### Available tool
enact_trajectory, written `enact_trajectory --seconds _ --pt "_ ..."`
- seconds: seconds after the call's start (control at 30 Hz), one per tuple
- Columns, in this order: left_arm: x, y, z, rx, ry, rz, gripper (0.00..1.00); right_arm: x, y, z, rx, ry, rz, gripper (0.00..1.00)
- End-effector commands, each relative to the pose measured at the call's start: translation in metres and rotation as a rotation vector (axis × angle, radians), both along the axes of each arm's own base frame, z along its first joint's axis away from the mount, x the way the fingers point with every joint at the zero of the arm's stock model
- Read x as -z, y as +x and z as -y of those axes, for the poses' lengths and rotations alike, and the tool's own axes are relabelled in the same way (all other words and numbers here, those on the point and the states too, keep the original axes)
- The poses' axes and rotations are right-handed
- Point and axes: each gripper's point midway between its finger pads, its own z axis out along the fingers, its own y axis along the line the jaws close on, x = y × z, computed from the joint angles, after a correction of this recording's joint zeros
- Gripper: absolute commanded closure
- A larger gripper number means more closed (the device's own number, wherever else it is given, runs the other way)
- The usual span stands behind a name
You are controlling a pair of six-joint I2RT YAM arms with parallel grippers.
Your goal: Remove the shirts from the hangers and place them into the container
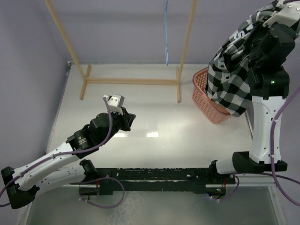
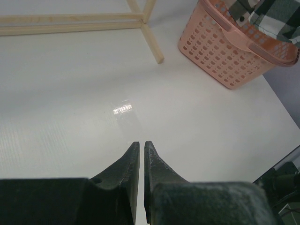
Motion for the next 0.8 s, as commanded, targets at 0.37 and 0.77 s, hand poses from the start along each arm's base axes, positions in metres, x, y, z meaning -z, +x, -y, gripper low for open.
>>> enact_trajectory --seconds 0.37,0.77 --pt "-0.008 -0.006 -0.011 -0.018 -0.036 0.016 0.89 0.063 0.094 0.013 0.003 -0.032 -0.138 1.0" --pt "0.0 -0.003 -0.004 -0.008 -0.014 0.005 0.89 0.172 0.109 0.018 0.004 -0.034 -0.373 1.0"
